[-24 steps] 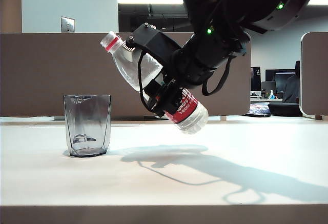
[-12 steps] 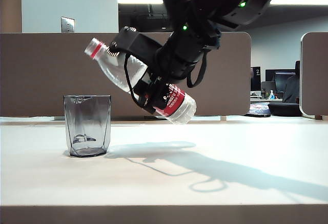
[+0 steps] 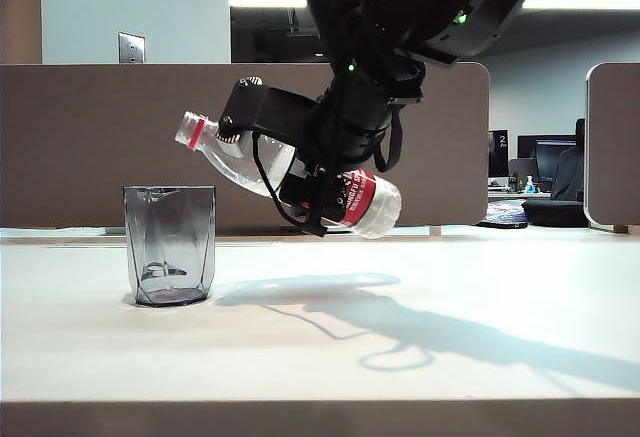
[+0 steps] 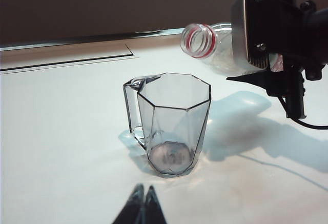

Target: Pick up the mineral water bottle on the table and pour water into the mug until it's half full.

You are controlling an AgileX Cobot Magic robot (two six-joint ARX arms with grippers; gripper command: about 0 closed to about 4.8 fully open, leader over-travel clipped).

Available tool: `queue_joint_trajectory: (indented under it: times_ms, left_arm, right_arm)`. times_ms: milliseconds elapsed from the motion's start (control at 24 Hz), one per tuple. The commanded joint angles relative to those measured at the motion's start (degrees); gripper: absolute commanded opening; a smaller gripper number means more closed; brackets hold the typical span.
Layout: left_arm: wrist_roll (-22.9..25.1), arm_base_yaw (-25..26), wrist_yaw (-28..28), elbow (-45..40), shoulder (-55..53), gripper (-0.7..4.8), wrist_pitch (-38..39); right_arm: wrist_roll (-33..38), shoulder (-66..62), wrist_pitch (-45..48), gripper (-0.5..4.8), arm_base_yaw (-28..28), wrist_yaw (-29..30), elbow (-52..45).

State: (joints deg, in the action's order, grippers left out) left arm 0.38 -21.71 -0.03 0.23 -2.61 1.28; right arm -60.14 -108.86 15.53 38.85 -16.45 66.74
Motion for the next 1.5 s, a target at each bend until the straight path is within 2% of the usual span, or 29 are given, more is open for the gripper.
queue_joint_trajectory:
  times_ms: [42, 417, 792, 1501]
  left_arm:
    - [0.02, 0.04, 0.24, 0.17, -0.11, -0.05, -0.46]
    - [0.02, 0.04, 0.24, 0.17, -0.11, -0.05, -0.46]
    - [0.02, 0.07, 0.22, 0.17, 1.92, -0.05, -0.24]
    - [0.02, 0.11, 0.24, 0.17, 2.54, -0.05, -0.09]
  right_arm:
    - [-2.62, 0.81, 2.73, 2.68, 0.15, -1.49, 0.66]
    - [-7.45, 0.83, 2.80, 2.68, 0.15, -3.19, 0.66]
    - [-12.31, 0.83, 5.95, 2.69, 0.83, -7.72, 0.68]
    - [-20.22, 0.83, 8.81, 2.69, 1.20, -9.16, 0.68]
